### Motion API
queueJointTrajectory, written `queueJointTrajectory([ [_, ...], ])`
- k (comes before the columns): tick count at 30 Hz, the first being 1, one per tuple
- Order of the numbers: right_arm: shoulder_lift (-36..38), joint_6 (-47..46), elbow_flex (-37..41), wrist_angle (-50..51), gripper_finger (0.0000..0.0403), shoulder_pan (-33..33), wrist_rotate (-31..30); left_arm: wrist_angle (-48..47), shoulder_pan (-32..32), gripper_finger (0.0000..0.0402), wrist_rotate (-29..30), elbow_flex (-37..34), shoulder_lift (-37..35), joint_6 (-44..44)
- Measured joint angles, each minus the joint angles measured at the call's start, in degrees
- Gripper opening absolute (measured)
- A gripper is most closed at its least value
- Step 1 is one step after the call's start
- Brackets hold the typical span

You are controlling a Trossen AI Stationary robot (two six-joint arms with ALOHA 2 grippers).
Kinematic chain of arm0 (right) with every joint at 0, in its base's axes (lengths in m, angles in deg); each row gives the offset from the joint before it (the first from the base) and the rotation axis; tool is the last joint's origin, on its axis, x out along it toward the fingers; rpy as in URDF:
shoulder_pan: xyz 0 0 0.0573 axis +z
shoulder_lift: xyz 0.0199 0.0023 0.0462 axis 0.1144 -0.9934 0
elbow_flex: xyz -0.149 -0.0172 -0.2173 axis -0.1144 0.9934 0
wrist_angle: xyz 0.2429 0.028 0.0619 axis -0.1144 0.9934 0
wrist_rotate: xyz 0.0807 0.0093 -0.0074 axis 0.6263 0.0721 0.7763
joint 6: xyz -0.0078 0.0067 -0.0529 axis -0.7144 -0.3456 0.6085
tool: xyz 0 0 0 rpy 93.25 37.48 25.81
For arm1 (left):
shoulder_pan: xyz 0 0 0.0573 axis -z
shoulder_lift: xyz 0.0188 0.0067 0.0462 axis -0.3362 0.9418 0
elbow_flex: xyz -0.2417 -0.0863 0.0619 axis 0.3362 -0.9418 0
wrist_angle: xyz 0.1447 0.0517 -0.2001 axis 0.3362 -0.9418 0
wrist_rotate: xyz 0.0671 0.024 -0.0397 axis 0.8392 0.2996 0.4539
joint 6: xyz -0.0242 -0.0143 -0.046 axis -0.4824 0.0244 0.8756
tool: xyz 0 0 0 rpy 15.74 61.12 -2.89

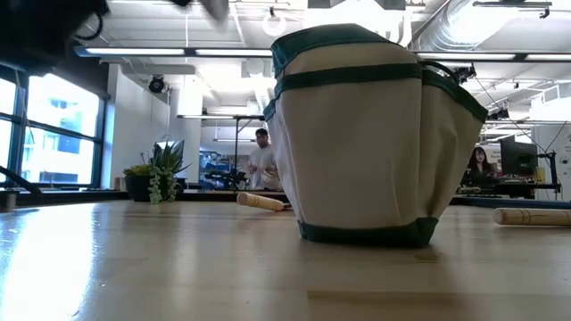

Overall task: Pick & Place Garden tools in Gardening bag
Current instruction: Put the bottom left trowel into the light brown gardening bag

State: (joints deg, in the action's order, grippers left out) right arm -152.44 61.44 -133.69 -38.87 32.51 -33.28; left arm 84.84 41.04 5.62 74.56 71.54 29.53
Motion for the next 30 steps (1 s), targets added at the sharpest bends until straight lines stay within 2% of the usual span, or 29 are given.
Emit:
queueJointTrajectory([
  [7,0.0,-0.9,0.0,0.0,0.0197,4.6,-1.6,1.6,-2.2,0.0054,7.1,1.4,5.9,-0.6],
  [13,0.0,-2.3,0.0,0.4,0.0197,8.4,-8.3,1.3,-7.5,0.0054,3.6,4.6,6.7,3.8],
  [17,0.0,-4.4,0.0,0.4,0.0197,10.4,-12.1,-2.2,-9.6,0.0054,2.9,5.9,6.7,5.9],
  [30,-0.2,-9.5,0.0,0.4,0.0197,15.4,-22.9,-5.1,-9.8,0.0054,3.1,6.0,7.7,9.1],
])
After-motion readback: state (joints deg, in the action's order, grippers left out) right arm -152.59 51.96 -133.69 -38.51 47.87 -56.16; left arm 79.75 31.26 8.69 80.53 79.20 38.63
